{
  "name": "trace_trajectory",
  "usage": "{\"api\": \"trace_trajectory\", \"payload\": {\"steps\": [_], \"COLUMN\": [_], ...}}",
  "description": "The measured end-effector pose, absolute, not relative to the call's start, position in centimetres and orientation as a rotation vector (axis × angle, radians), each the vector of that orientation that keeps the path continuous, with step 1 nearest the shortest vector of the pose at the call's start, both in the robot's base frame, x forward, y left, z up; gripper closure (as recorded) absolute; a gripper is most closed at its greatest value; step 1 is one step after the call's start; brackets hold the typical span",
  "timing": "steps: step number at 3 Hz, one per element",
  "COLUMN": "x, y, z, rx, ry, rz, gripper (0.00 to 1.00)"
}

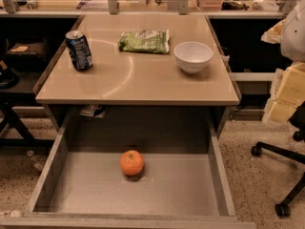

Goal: Pick orange from top drawer and place on counter

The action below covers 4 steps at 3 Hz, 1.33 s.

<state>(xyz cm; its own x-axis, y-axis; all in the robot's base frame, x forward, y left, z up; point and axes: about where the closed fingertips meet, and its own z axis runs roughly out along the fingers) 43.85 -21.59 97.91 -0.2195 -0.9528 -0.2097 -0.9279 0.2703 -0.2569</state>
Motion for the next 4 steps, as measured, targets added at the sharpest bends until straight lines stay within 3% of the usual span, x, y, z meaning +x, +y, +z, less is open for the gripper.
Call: {"api": "trace_trajectory", "payload": {"steps": [1,3,4], "x": [43.3,38.5,38.5], "y": [-21.2,-13.8,-13.8], "z": [97.2,90.3,90.4], "rx": [-1.721,-1.850,-1.850], "ry": [2.222,2.196,2.196], "rz": [-0.119,0.097,0.096], "gripper": [0.00,0.00,0.00]}}
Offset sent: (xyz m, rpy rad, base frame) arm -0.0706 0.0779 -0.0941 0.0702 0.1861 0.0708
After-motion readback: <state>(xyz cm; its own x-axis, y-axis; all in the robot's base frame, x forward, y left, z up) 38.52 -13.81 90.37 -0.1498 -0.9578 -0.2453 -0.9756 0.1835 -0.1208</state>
